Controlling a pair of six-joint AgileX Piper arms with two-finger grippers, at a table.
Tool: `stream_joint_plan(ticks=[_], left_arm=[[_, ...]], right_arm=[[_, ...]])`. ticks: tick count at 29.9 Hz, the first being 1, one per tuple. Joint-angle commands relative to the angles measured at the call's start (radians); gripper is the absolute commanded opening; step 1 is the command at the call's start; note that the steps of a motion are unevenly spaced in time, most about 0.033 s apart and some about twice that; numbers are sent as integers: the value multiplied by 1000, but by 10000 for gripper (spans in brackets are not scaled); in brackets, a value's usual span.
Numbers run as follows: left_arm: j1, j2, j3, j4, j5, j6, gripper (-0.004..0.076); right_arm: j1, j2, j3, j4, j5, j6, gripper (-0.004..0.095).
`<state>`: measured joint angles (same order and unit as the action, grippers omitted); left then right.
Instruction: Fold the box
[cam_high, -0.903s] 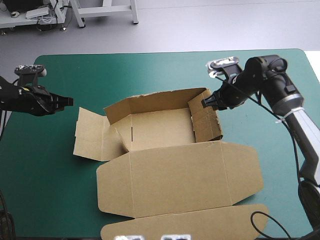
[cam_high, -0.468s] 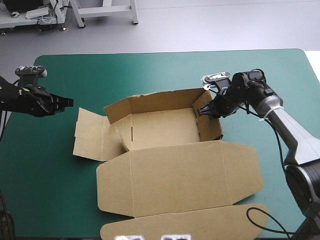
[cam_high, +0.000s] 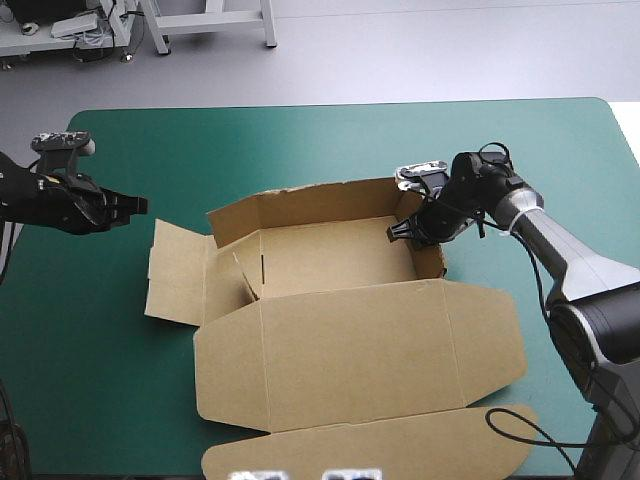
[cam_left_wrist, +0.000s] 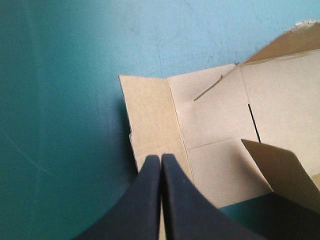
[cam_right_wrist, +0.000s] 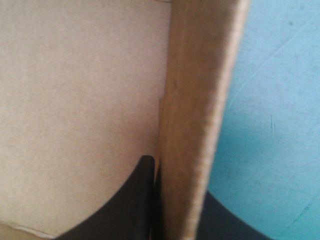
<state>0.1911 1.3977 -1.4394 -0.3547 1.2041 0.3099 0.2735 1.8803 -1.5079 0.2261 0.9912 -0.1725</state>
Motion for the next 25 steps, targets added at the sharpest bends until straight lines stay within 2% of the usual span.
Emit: stream_joint_plan(ticks=[1,5,12,15,25], left_arm=[[3,-25,-27,-17,-31,0,-9],[45,-18,-27,-35,-78,-6,-9],[203,-14,-27,-96,-86,0,-9],[269,-14,-27,-189,-68,70,-9],[322,47,-27,-377,-49,133,-9]], right_arm=[[1,-35,-49,40,8,-15,-18],[-7,-45,-105,76,73,-9,-18],[-91,-141,-168,275,87,-43,-18],[-133,-190,-172,347,107,-83,-18],[-312,-343,-172,712,226,-218,-18]])
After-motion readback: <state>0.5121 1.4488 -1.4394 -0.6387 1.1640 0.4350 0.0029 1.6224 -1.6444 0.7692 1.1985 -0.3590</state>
